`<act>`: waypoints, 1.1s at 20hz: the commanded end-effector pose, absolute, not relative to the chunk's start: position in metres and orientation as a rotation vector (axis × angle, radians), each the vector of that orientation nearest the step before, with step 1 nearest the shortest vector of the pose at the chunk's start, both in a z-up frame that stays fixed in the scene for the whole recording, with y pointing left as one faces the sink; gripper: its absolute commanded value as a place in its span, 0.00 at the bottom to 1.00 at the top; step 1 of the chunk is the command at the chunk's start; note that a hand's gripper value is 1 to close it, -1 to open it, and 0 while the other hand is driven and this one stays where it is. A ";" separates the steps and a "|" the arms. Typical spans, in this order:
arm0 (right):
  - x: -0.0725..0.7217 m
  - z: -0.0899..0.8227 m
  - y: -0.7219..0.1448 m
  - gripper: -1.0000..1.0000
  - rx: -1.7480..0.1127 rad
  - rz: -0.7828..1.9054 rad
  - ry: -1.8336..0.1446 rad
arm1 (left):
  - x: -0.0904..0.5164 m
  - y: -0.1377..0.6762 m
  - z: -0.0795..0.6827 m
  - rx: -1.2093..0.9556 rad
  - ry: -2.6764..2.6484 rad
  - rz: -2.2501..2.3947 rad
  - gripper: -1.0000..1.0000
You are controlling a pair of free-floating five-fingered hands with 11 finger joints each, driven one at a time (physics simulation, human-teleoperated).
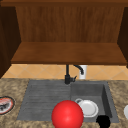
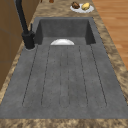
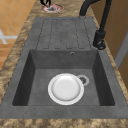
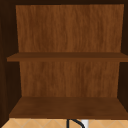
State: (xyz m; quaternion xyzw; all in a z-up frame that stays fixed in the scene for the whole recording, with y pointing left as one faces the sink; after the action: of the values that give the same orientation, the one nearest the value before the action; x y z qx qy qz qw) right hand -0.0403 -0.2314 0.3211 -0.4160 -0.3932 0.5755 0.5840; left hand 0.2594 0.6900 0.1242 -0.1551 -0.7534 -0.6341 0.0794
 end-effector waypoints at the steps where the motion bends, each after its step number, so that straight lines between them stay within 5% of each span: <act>1: -0.040 0.321 -0.231 0.50 -0.971 1.343 -0.918 | 0.252 0.698 0.120 -0.504 -2.238 -1.855 1.00; 18: -0.040 0.321 -0.231 0.50 -0.971 1.343 -0.918 | 0.256 0.691 0.124 -0.463 -2.272 -1.897 1.00; 19: -0.040 0.321 -0.231 0.50 -0.971 1.343 -0.918 | 0.256 0.689 0.124 -0.460 -2.261 -1.910 0.00; 22: -0.040 0.321 -0.231 0.50 -0.971 1.343 -0.918 | 0.256 0.685 0.153 -0.389 -2.293 -1.887 0.00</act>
State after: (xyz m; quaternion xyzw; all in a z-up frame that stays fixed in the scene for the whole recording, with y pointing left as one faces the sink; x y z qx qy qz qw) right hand -0.0403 -0.2314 0.3211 -0.4160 -0.3932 0.5755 0.5840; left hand 0.2561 0.6898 0.1473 -0.1295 -0.7716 -0.6194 0.0653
